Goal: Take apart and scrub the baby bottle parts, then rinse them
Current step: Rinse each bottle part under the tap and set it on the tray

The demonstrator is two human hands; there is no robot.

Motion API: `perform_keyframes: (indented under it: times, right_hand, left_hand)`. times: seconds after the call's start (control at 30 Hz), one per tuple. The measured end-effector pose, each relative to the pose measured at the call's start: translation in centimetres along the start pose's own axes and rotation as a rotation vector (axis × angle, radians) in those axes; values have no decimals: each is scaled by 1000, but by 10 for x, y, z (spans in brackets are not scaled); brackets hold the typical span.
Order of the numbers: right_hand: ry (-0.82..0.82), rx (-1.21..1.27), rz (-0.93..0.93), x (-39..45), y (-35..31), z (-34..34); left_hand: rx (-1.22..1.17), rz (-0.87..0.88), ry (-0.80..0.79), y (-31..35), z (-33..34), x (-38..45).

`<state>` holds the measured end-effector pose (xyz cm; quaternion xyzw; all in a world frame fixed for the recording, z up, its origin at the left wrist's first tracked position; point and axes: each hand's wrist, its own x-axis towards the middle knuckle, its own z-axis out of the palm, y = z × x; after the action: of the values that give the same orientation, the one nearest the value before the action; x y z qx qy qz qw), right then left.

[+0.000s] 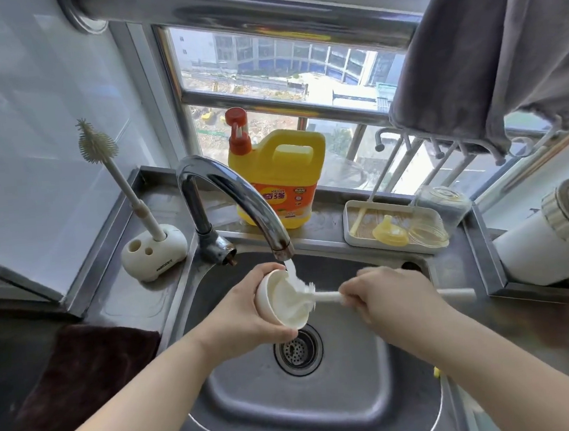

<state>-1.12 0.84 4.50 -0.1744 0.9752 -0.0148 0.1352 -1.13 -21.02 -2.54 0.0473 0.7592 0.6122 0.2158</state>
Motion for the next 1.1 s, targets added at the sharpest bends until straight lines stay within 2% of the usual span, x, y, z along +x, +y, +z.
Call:
perform_keyframes:
  times: [0.07,0.13,0.2,0.3,0.37,0.47,0.53,0.63,0.73,0.8,0.87,0.93,1.0,1.03,1.1]
  right_hand:
    - [-163,111,27,-1,-2,3]
    - [-224,255,56,1,-7,1]
    - [-247,420,111,3,-7,3]
    - [-221,495,177,5,-2,10]
    - [-216,508,178,3,1,13]
    - [-210,540,163,1,2,11]
    - [-206,510,144,-2,1,8]
    - [-193,456,94,-8,-1,6]
    - [-153,221,23,-14,0,1]
    - [-72,55,34,-13,4,-2]
    - [88,-32,19,-9,2,-2]
    - [151,-73,-1,-7,-2,-1]
    - [17,6,27,-10,-3,5]
    - [-122,75,41,-12,-3,7]
    - [-290,305,77,-14,-2,8]
  left_hand:
    - [46,18,25,-2,3,-1]
    - [43,29,69,-3,7,-2]
    - [59,46,114,-5,11,-3]
    - [83,-49,25,-6,14,-5]
    - [-109,-166,-28,0,16,-7]
    - [-405,-265,18,7,14,-4]
    - [-414,-259,28,8,9,-2]
    - [-449,-282,-39,3,-1,1]
    - [-421,-296,-77,4,-4,2]
    - [-422,-302,-59,6,-4,1]
    - [-415,-327,-44,5,-2,2]
    - [-393,-344,-33,6,1,2]
    - [-392,-339,10,5,2,3]
    - [-404,-329,32,3,1,2]
    - [-458,-306,75,0,1,0]
